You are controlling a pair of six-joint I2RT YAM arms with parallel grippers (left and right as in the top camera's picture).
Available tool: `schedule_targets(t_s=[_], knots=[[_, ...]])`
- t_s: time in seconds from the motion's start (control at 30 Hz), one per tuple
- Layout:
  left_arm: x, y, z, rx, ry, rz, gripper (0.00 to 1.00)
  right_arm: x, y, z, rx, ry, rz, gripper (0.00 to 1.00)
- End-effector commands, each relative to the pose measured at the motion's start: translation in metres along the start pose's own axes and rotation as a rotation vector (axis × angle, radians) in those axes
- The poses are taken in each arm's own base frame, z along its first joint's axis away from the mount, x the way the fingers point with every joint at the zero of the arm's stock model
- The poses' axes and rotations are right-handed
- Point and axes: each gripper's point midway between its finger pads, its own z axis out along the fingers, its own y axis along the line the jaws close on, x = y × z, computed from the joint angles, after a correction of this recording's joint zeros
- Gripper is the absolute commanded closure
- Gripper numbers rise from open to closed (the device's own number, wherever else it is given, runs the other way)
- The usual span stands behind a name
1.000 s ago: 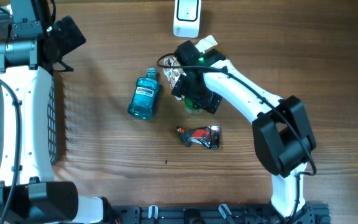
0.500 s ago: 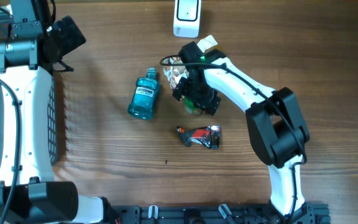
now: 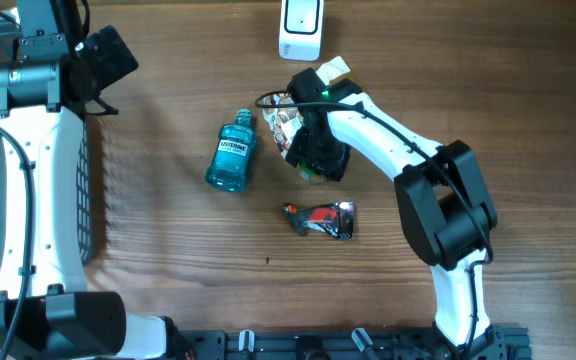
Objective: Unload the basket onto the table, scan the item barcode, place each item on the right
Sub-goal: 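Carry the green jar up toward the scanner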
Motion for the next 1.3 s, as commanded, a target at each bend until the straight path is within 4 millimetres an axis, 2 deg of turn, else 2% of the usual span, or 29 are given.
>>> schedule_targets(t_s=[0.0, 0.2, 0.3, 0.4, 0.5, 0.67, 0.8, 0.93, 1.27], knots=[[0.003, 0.003, 0.006, -0.015, 0.013, -0.004, 0.00, 0.004, -0.014, 0.013, 0.069, 0.023, -0.012, 0.46], [0.004, 0.003, 0.006, -0.017, 0.019, -0.003, 0.00, 0.009, -0.015, 0.004, 0.075, 0.047, -0.016, 0.46], [0.005, 0.003, 0.006, -0.018, 0.020, -0.002, 0.00, 0.020, -0.001, -0.013, -0.003, 0.103, -0.045, 0.45], [0.005, 0.003, 0.006, -0.018, 0.020, -0.002, 0.00, 0.036, 0.024, -0.036, -0.160, 0.196, -0.106, 0.46], [0.005, 0.003, 0.006, -0.018, 0.020, -0.002, 0.00, 0.058, 0.050, -0.070, -0.364, 0.311, -0.182, 0.45], [0.011, 0.006, 0.006, -0.028, 0.045, 0.003, 0.00, 0.078, 0.067, -0.122, -0.583, 0.398, -0.255, 0.45], [0.021, 0.011, 0.005, -0.045, 0.085, 0.013, 0.00, 0.094, 0.074, -0.161, -0.720, 0.450, -0.290, 0.44], [0.020, 0.010, 0.005, -0.045, 0.084, 0.012, 0.00, 0.103, 0.076, -0.188, -0.793, 0.443, -0.329, 0.44], [0.020, 0.010, 0.005, -0.045, 0.084, 0.012, 0.00, 0.116, 0.073, -0.224, -0.860, 0.392, -0.389, 0.45]])
